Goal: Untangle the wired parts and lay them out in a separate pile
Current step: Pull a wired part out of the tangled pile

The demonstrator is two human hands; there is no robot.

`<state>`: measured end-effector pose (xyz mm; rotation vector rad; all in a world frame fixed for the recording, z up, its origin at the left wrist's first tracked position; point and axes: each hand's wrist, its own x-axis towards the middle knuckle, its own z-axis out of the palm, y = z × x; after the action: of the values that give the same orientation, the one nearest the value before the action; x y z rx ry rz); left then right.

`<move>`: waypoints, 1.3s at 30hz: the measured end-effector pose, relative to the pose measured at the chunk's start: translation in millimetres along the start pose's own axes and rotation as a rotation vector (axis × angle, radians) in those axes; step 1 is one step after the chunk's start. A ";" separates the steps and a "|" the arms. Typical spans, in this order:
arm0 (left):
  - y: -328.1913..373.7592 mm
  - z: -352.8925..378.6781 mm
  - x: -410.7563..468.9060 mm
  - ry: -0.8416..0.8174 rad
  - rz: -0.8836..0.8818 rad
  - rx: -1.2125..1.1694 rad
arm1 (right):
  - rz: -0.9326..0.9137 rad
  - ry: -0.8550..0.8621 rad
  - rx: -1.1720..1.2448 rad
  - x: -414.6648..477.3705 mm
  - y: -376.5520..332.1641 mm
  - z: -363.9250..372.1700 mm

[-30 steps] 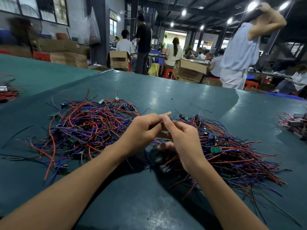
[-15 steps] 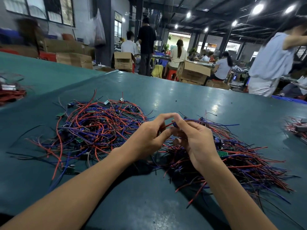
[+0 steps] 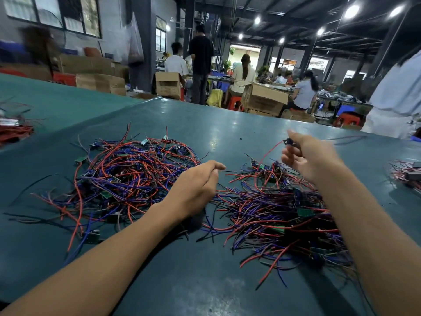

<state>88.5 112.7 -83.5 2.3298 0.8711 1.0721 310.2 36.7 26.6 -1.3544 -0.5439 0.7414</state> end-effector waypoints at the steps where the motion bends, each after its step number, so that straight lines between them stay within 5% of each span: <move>1: -1.8 0.5 2.7 -0.019 -0.018 -0.021 | 0.076 -0.007 -0.045 11.8 -1.4 -5.5; 9: -16.2 18.7 57.9 -0.191 -0.108 0.386 | 0.288 -0.048 -0.169 41.6 36.7 -21.2; 14: -28.5 11.3 89.1 -0.086 0.035 0.626 | 0.279 -0.055 -0.171 44.2 33.9 -20.0; 17: -44.9 -22.2 104.6 0.004 -0.005 0.671 | 0.221 -0.100 -0.385 44.6 28.9 -17.3; 19: -58.1 -50.8 110.3 -0.136 -0.067 0.792 | 0.158 -0.082 -0.649 40.6 26.5 -11.6; 23: -68.8 -83.1 102.6 -0.689 -0.223 0.940 | -0.170 -0.015 -0.880 8.6 28.2 19.5; 26: -70.3 -93.1 96.2 -0.637 -0.184 0.871 | -0.454 -0.067 -1.052 -35.8 49.2 51.1; 32: -68.6 -96.5 87.3 -0.605 -0.068 0.957 | -0.735 -0.248 -1.327 -91.4 121.5 77.3; 36: -66.9 -104.7 80.7 -0.559 0.135 1.047 | -0.869 -0.282 -1.277 -95.5 135.0 72.0; 39: -65.4 -112.7 75.3 -0.492 0.128 0.948 | -0.897 -0.268 -1.203 -95.2 136.8 72.5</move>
<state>14.3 224.7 -15.7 3.2200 1.1885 0.0220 172.3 21.0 -90.8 -1.8070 -1.8435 -0.2626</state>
